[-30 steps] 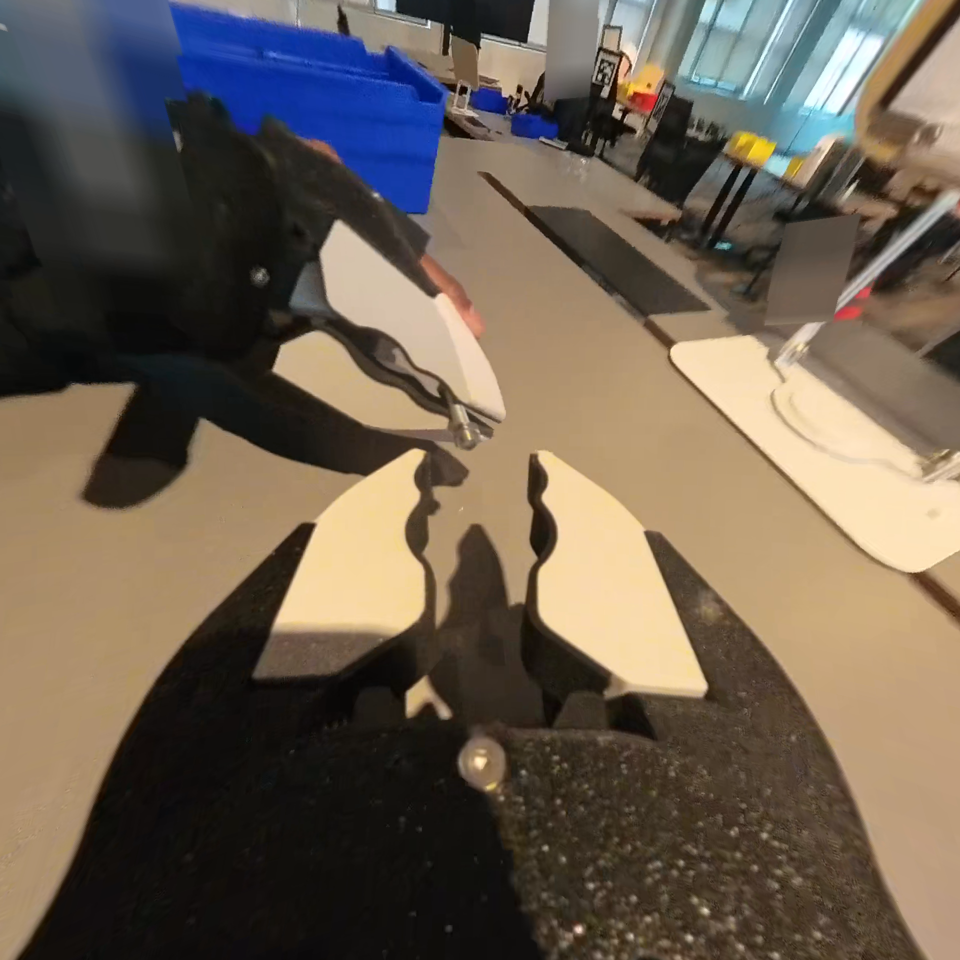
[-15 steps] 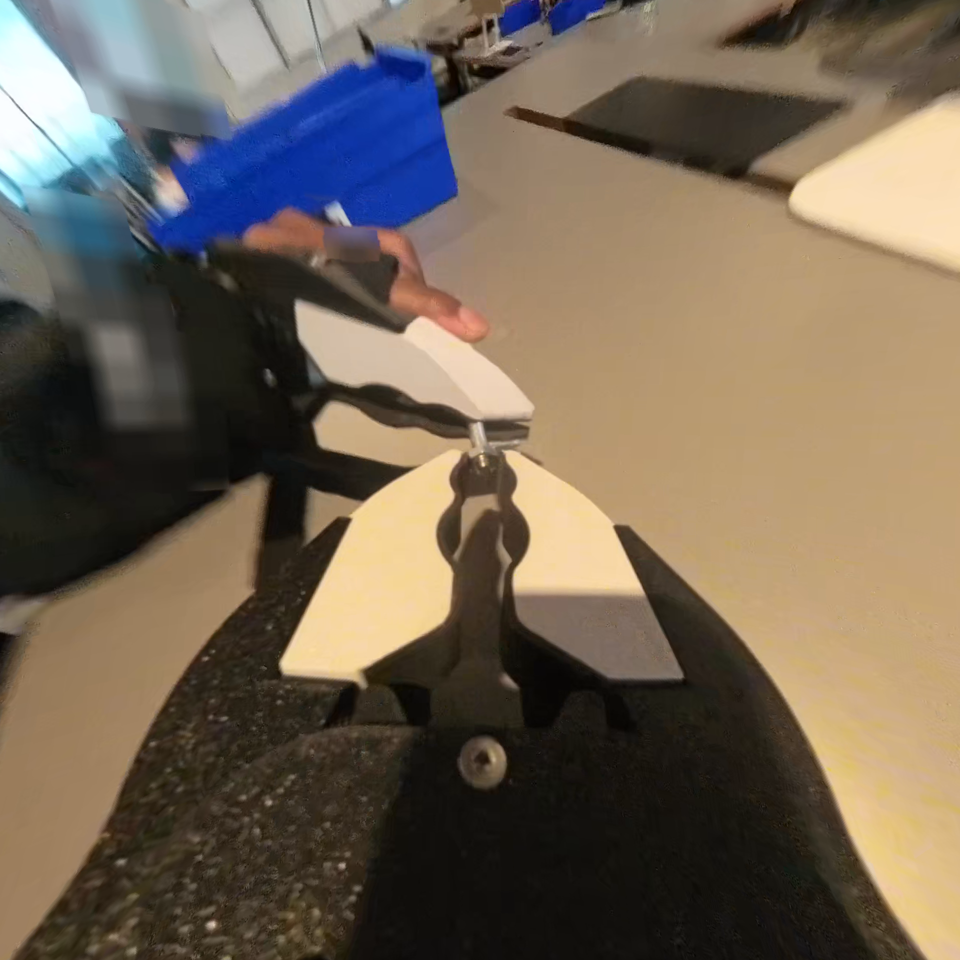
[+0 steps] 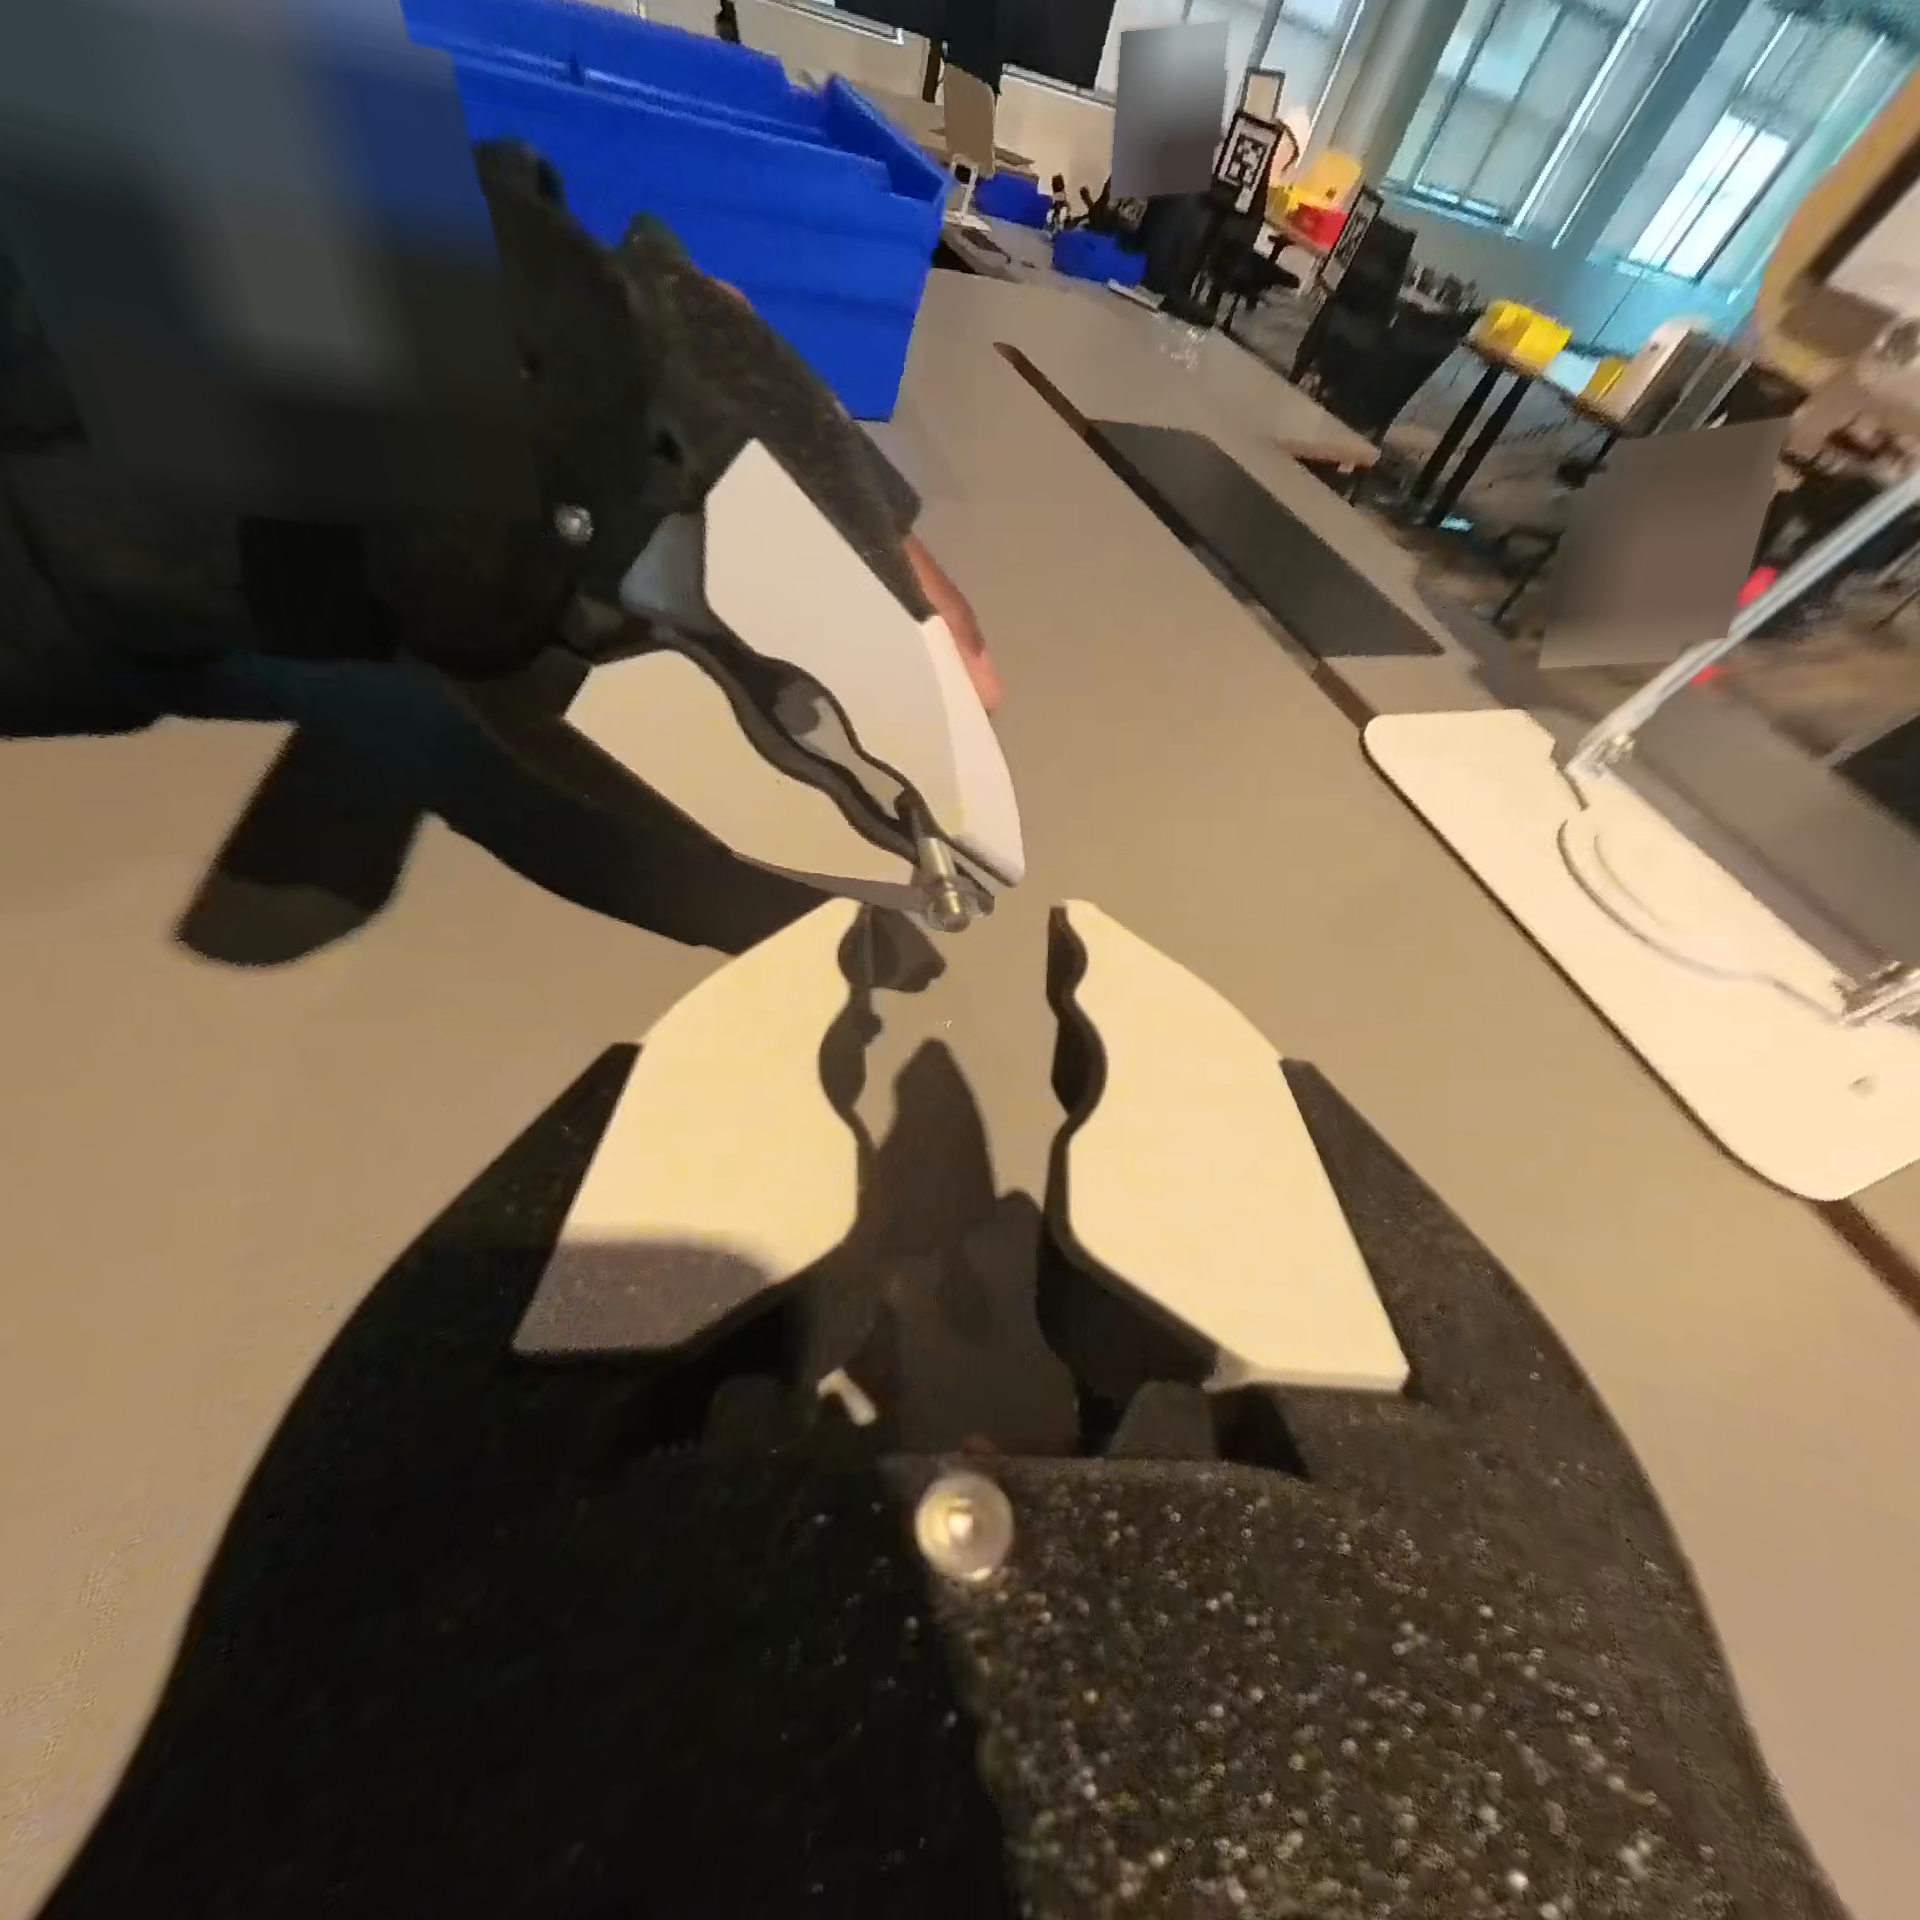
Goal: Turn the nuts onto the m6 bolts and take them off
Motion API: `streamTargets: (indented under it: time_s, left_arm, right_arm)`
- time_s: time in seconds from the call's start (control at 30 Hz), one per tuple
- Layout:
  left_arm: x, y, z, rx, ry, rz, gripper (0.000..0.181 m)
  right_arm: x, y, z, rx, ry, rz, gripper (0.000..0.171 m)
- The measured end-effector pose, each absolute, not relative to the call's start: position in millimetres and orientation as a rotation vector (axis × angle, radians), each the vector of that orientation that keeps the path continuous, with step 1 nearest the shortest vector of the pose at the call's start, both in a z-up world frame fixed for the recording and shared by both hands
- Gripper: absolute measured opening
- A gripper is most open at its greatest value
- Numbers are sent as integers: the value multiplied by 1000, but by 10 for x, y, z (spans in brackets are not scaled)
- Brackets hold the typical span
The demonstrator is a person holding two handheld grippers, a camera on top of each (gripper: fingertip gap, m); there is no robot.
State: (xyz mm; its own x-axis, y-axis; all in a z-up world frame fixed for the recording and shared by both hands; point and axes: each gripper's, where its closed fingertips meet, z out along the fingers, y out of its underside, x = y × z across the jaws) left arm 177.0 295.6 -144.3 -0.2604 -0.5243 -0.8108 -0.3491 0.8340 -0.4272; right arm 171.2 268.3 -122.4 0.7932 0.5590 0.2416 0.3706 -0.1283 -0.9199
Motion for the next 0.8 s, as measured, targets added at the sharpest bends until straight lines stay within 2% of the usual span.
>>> streamTargets:
  time_s: [0.1, 0.2, 0.27, 0.4, 0.5, 0.57, 0.63, 0.8]
  left_arm:
    - [1765, 2921, -1462, -656, 1895, -220, 5]
    - [1769, 2893, -1481, -651, 1906, -231, 5]
    - [1767, 2918, -1500, -648, 1913, -194, 5]
    - [1772, 2980, -1465, -634, 1884, -124, 5]
    - [1785, 2985, -1429, -640, 1857, -137, 5]
    - [1787, 3007, -1409, -658, 1842, -144, 5]
    - [1777, 3024, -1395, -673, 1835, -159, 5]
    - [1763, 3002, -1437, -682, 1865, -180, 5]
  right_arm:
    - [1675, 2671, -1238, -1731, -772, 147, 27]
    - [1659, 2676, -1278, -1758, -774, 153, 12]
    - [1659, 2691, -1315, -1817, -728, 213, 10]
    - [1657, 2730, -1302, -1988, -311, 736, 10]
    - [1663, 2721, -1252, -1941, -126, 1045, 10]
    - [1692, 2712, -1216, -1918, -182, 1006, 29]
    - [1753, 2719, -1219, -1905, -298, 813, 39]
    - [1786, 2708, -1207, -1811, -571, 389, 37]
